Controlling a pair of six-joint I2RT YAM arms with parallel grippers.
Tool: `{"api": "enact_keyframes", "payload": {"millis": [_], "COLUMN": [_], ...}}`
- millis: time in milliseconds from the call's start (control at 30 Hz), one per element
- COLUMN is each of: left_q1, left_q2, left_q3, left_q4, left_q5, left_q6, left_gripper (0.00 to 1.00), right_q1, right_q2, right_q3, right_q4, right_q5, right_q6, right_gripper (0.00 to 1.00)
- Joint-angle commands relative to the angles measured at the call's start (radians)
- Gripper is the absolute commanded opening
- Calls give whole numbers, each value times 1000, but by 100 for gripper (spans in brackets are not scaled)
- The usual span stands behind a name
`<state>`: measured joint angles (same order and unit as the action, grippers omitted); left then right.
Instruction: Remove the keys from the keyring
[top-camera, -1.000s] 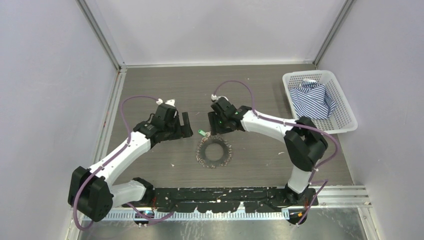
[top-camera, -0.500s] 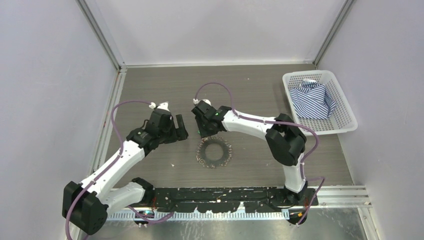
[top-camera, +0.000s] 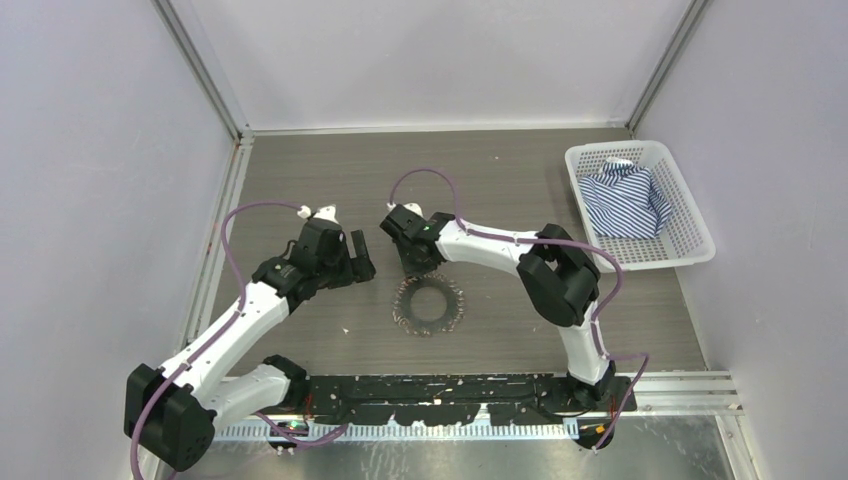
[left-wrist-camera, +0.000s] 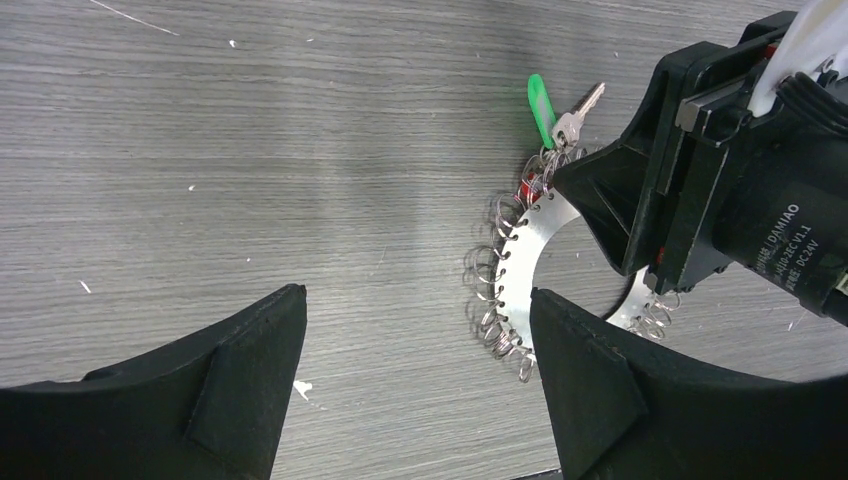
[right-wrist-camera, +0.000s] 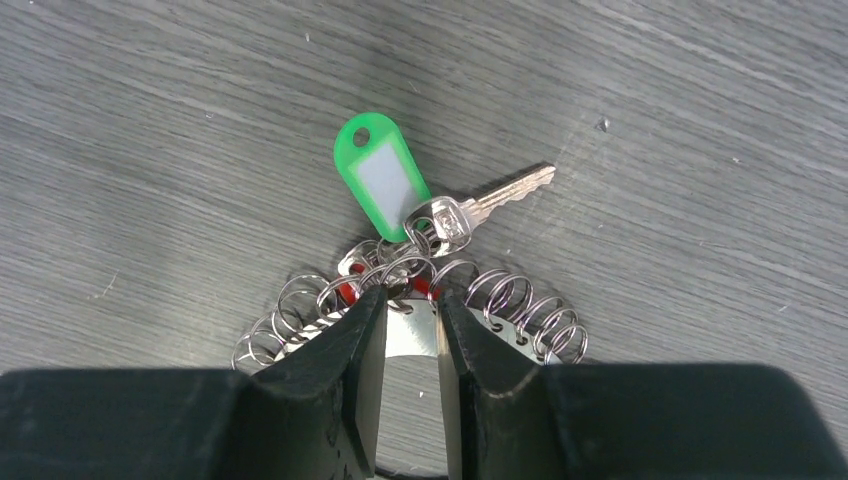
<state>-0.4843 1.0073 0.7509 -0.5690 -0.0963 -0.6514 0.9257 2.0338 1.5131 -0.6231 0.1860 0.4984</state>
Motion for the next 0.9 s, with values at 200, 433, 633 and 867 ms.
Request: {"api": "enact_keyframes", "payload": {"millis": [200, 433, 633, 867], "left_q1": [4, 4, 4, 4], "left_q2": [-24, -18, -11, -8], "left_q3": [0, 1, -1, 9], "left_q4": [3, 9, 19, 18], "left_q5": [1, 9, 19, 20], "left_q6": [5, 10, 10, 18], "left_gripper": [83, 83, 83, 83], "right_q1": [28, 34, 50, 50], "right_q2": [35, 34, 48, 72], "right_q3": [91, 90, 110, 105], "right_q4": [-34, -41, -49, -40], "right_q5": [61, 68, 78, 97], "right_q6": [-29, -32, -53, -53], "right_gripper": [33, 34, 34, 34]}}
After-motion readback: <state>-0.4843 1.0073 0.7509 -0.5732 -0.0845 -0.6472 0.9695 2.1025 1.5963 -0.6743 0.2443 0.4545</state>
